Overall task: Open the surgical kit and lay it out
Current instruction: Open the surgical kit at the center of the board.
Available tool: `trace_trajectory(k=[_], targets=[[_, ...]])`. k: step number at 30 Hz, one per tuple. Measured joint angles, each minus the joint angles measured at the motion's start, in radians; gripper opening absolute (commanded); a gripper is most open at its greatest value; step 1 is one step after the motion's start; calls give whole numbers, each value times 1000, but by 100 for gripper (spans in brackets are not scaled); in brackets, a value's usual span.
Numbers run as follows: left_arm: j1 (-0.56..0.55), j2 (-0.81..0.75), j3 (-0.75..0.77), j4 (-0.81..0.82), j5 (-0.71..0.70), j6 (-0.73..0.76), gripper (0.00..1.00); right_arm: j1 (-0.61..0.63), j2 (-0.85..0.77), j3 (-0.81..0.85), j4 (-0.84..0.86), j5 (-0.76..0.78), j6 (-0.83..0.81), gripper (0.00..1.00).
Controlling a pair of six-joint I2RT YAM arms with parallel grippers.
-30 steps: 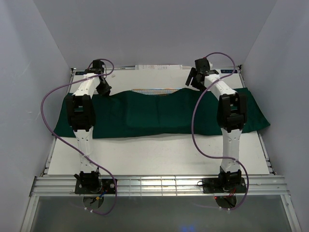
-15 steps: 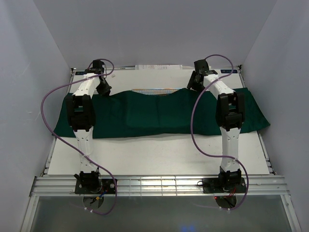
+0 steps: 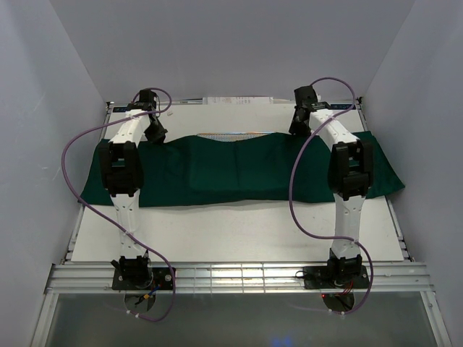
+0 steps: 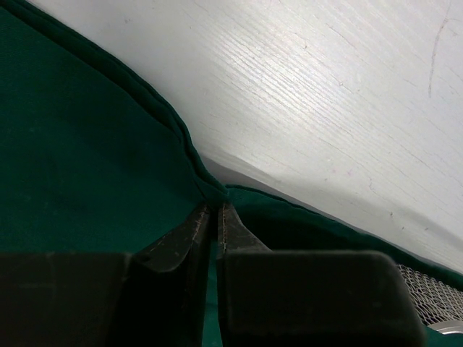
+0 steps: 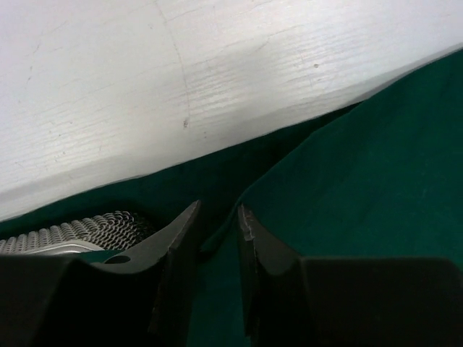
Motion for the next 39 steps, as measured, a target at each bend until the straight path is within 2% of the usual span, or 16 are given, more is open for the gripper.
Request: trace_trajectory(k=[15,22,32,35,38,39], targets=[[0,0,-1,0,-1,2,20,-60,-13,-61,-12,-100,-41,31],[0,0,-1,0,0,2,21,-58,-13,-61,-7,-144,-44,41],[0,0,-1,0,3,2,21,-58,15,-49,32,-146,1,42],[0,0,-1,0,4,2,21,-58,32,-49,35,-143,15,39],[0,0,-1,0,4,2,21,-58,38,-49,34,-143,28,27],[0,0,-1,0,4,2,21,-58,38,-49,35,-142,29,17]])
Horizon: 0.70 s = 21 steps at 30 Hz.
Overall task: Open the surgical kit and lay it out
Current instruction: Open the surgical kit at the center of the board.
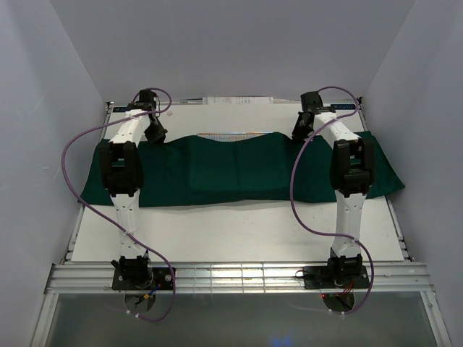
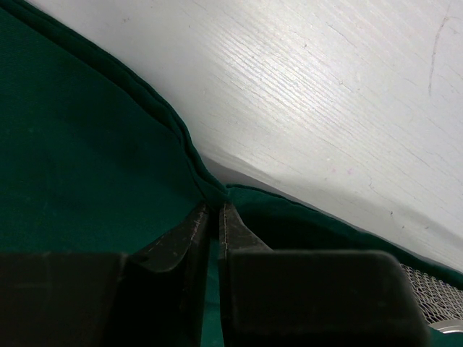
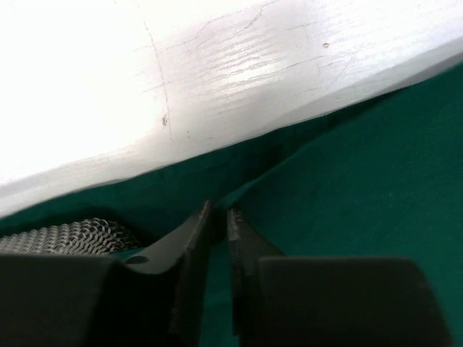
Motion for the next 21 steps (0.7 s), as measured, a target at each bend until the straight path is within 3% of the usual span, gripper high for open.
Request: trace_trajectory(k=[3,12,18,21], targets=[[0,0,0,0,0,0,21,0,0,0,4,4,3,8],[0,0,0,0,0,-2,22,0,-33,-2,2,10,-17,8],[0,0,0,0,5,-4,45,0,-124,-2,-1,14,-41,8],[0,0,0,0,18,-8,51,0,-151,-2,-1,14,-51,8]])
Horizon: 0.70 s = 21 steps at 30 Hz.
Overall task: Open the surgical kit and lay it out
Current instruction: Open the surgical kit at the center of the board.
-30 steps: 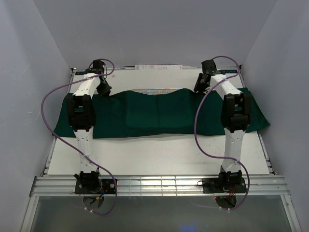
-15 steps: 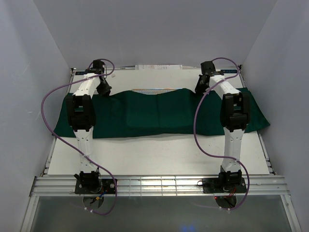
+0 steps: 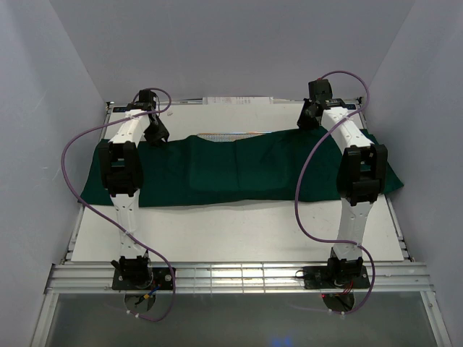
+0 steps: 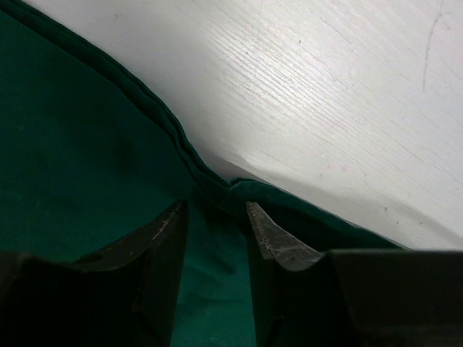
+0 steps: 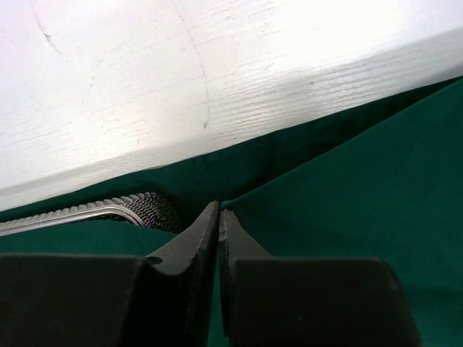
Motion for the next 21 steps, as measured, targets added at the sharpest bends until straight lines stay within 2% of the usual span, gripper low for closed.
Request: trace_trajectory(k=[11,21], targets=[[0,0,0,2,95,-26,56,0,-6,-19,2,-4,-6,8],[4,0,1,1,121,-50,54,0,-8,-39,5,-11,-9,8]])
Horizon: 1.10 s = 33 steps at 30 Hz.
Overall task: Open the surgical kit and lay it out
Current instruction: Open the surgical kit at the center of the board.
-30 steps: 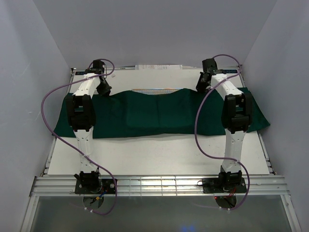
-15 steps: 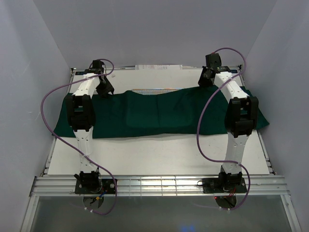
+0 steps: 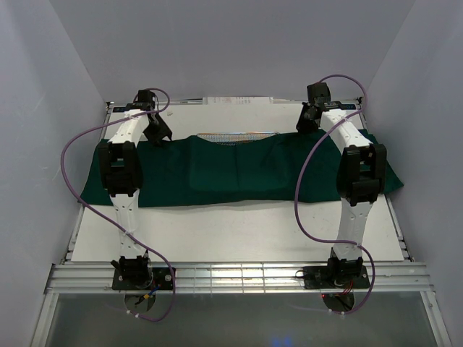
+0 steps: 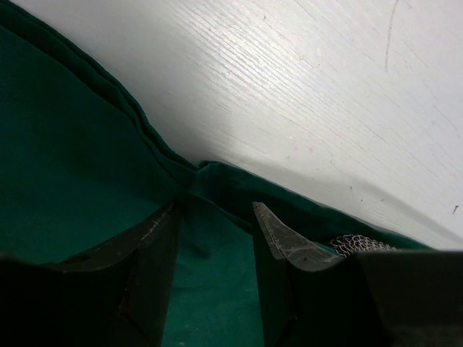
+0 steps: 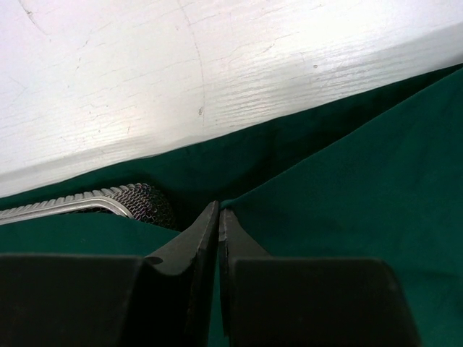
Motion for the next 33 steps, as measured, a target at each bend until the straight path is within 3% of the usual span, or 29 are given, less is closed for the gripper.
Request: trace_trajectory(k=[22,33], targets=[[43,-3,16,22,32,-82,53,0,-15,-28,18,0,-23,8],[25,-24,16,21,-48,-130,50,0,-21,-54,22,0,-23,8]])
